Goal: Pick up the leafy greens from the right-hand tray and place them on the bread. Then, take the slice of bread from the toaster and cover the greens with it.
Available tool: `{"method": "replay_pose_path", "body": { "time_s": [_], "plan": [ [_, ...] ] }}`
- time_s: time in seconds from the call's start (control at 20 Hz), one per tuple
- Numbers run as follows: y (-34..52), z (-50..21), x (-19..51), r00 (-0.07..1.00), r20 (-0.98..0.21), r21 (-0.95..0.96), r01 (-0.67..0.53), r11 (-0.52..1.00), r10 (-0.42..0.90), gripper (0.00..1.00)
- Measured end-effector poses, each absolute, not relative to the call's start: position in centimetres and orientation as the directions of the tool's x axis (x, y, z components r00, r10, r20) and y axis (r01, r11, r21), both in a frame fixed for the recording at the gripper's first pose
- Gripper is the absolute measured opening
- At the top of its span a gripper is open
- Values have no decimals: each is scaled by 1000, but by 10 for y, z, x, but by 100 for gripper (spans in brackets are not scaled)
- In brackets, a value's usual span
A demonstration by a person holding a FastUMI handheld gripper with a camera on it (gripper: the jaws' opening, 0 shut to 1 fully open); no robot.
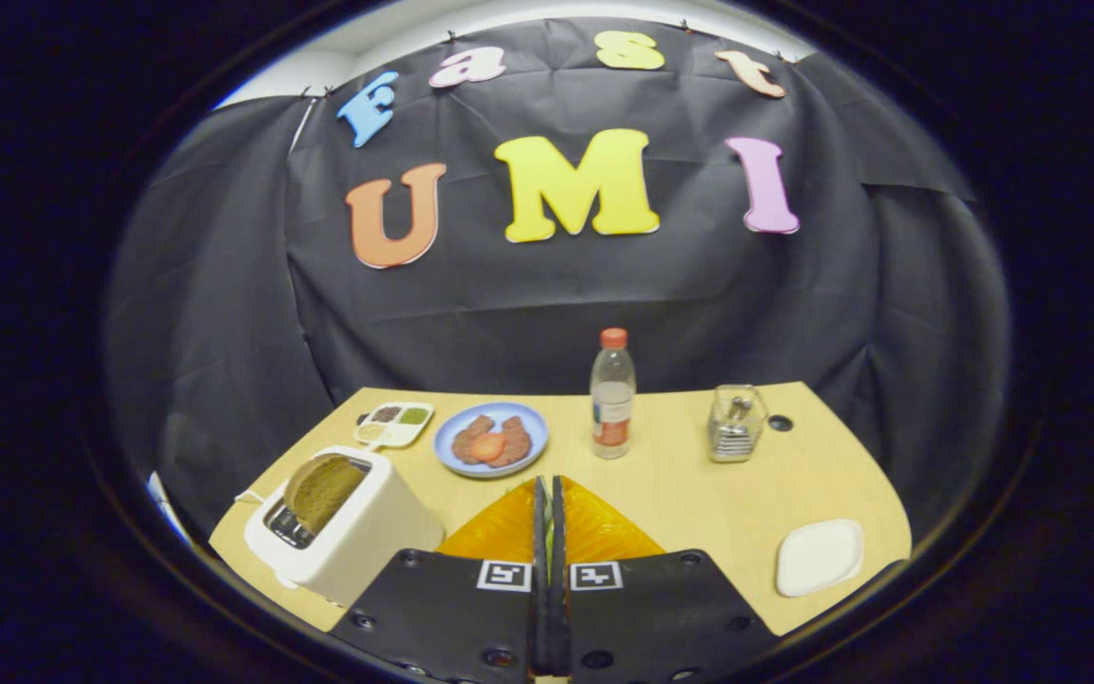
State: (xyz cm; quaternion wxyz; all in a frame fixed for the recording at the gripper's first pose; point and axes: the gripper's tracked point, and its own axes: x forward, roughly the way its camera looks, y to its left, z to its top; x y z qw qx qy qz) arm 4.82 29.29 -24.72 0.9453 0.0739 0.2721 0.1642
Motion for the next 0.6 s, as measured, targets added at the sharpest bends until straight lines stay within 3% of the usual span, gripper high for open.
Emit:
{"method": "replay_pose_path", "body": {
  "time_s": [0.25, 0.6],
  "plan": [
    [338, -277, 39, 745, -538, 327, -249, 912, 396, 0],
    [315, -308, 44, 721, -591, 380, -147, 913, 362, 0]
  ]
}}
